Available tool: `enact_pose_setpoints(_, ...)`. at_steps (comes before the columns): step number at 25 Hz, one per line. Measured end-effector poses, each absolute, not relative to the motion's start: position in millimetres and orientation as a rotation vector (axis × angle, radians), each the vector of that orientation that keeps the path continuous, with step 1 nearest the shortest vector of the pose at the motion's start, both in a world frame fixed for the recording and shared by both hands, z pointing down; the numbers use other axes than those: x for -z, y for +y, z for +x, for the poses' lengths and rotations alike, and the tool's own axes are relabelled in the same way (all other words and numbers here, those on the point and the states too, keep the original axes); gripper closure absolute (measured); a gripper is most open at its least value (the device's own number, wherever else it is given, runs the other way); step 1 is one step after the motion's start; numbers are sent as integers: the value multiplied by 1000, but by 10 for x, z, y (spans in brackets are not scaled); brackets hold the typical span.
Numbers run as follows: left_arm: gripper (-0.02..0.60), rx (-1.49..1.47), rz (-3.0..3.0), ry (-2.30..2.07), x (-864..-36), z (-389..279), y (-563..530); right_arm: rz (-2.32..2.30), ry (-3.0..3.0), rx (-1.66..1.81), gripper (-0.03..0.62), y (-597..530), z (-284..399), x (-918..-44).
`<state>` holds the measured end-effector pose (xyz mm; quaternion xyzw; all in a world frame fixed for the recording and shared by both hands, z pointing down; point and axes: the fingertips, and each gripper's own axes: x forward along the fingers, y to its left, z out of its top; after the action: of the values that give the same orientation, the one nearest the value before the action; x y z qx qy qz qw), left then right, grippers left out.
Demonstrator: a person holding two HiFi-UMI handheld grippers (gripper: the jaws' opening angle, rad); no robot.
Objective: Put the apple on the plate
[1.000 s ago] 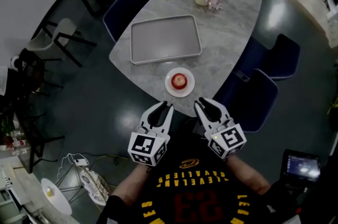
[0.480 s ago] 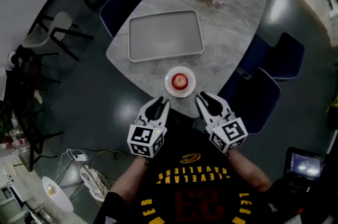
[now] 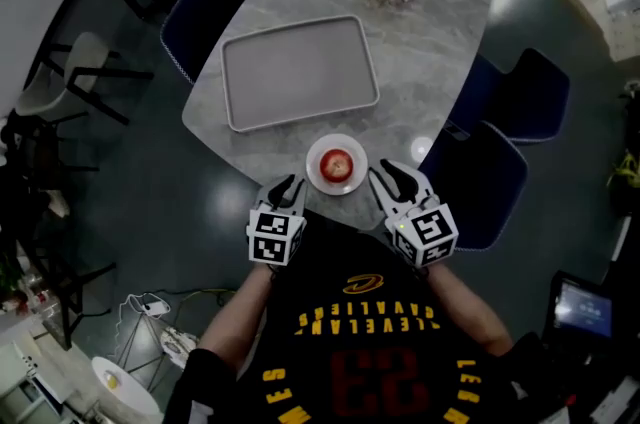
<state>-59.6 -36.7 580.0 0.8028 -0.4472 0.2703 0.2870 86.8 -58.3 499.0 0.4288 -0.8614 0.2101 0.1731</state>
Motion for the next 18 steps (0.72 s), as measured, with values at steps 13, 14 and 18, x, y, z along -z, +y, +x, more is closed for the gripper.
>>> enact_pose_setpoints(13,506,-793,1967,-975,-6565,-525,-600,1182,-2142,-972,507,-659,1060,-6371)
enact_pose_setpoints(14,506,-774,1935,-970,-6627,-510,-625,1187,-2117,-1016,507,-665,1092,-6482)
enact_pose_setpoints(18,506,-701,1793,-961,-6806,-545,-647,1201,-2040,-1152,507,-620,1137,-6740)
